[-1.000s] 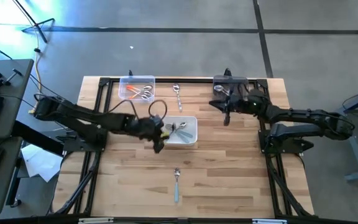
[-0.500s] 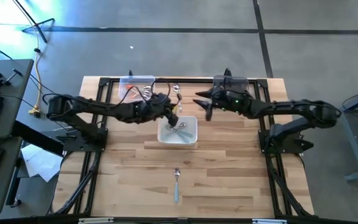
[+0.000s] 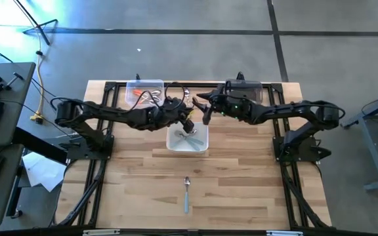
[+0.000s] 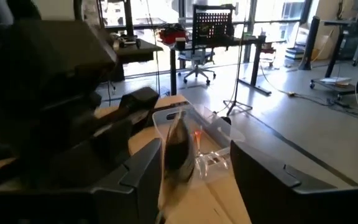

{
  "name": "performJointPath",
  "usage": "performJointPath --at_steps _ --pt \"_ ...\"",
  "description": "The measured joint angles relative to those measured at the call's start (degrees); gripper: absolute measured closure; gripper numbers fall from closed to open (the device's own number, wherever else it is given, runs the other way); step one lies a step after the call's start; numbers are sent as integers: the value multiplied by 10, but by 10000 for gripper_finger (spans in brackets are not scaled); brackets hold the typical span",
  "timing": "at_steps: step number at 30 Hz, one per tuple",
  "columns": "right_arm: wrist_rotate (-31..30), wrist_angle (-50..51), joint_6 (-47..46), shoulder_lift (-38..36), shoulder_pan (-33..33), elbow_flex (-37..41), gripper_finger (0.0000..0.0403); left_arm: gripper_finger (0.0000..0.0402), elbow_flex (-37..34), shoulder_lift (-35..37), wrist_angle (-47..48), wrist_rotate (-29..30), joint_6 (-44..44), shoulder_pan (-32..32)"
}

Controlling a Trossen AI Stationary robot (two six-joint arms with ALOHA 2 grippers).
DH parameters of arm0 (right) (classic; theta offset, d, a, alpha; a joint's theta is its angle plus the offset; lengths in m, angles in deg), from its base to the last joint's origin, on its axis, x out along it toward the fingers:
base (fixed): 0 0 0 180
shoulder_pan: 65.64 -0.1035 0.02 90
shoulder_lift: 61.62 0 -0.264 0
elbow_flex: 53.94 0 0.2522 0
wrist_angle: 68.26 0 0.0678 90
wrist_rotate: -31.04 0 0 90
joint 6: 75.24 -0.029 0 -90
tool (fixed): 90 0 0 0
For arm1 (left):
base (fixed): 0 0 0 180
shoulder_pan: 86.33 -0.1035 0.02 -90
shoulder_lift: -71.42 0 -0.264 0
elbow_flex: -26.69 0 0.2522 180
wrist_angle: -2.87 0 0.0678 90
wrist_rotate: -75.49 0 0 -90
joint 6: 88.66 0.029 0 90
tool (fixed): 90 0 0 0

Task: Sort silverware by color (type)
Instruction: Put the orange spoon into the transparent bin

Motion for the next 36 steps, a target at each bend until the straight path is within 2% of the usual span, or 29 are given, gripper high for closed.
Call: performJointPath --at_steps 3,8,10,15,20,23,27,30,33,36 --pt "0 -4 4 7 0 0 261 401 -1 -2 6 0 0 4" --pt "-5 -7 10 7 0 0 369 401 -1 -1 2 0 0 6" --pt "-4 -8 17 7 0 0 391 401 -1 -1 0 -9 1 6" --pt "39 -8 37 7 -3 0 381 384 -1 -1 -6 -72 22 5" --pt "82 -3 57 2 -4 1 393 331 -1 0 5 -173 51 -6" --pt "99 -6 63 -12 -3 8 391 296 -6 10 29 -204 67 -12" --pt "103 -21 73 -48 -3 37 397 264 -44 40 1 -238 80 -20" --pt "146 -57 73 -77 2 68 396 252 -96 63 -87 -274 89 -27" --pt "254 -137 62 -83 9 93 396 248 -147 67 -244 -364 69 -47" --pt "353 -169 60 -83 12 101 396 248 -171 58 -356 -433 5 -75"
